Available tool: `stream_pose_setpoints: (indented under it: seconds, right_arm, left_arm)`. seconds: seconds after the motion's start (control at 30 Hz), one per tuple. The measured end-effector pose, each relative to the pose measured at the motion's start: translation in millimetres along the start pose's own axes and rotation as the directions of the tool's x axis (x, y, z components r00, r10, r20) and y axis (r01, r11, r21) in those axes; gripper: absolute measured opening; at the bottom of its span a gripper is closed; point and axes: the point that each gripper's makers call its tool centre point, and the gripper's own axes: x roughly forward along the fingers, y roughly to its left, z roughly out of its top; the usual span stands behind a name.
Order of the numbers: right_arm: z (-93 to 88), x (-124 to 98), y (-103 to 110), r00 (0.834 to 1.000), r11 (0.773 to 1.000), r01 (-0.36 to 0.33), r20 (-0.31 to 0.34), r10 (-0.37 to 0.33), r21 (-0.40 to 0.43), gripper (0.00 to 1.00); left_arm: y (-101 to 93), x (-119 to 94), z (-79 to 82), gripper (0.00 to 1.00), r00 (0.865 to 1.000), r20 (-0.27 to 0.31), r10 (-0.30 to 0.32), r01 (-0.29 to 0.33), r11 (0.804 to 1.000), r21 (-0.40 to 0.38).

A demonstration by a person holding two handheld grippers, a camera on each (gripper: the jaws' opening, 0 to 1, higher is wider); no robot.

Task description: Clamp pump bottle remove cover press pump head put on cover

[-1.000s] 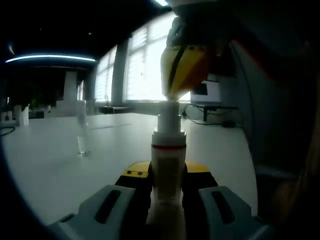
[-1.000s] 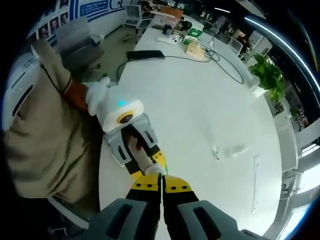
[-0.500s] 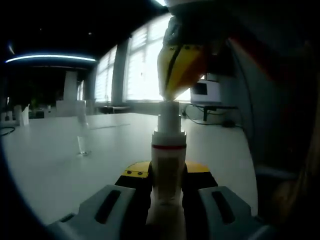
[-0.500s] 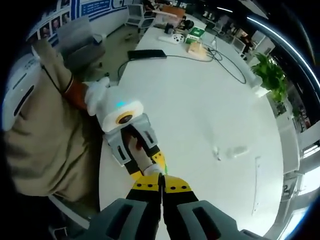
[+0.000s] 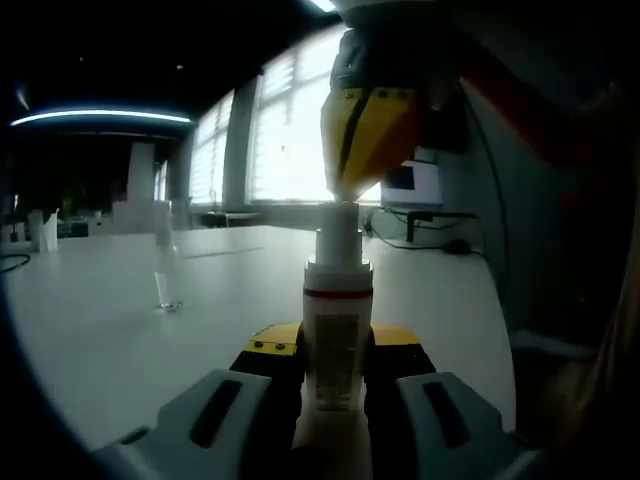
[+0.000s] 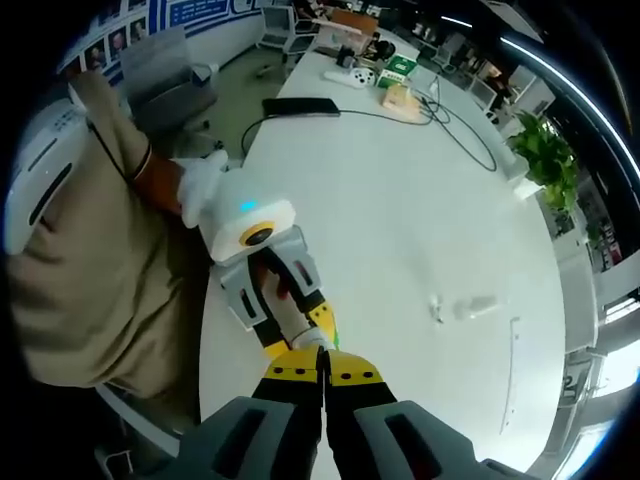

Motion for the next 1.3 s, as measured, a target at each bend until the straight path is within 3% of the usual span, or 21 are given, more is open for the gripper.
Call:
stream_pose_setpoints:
  seconds: [0.43, 1.3]
  right_arm:
    - [-0.6, -0.4, -7.6, 1.000, 1.000, 0.004, -0.024, -0.003, 0.016, 0.00]
    - [-2.1, 5.7, -5.5, 0.985, 0.998, -0.042, -0.166, 0.050, 0.053, 0.00]
  left_arm:
    - [-1.3, -0.2, 0.1, 0.14, 1.000, 0.000, 0.001, -0.001, 1.000, -0.003]
    - [-0.3, -0.7, -0.4, 0.14, 1.000, -0.004, 0.007, -0.007, 1.000, 0.005]
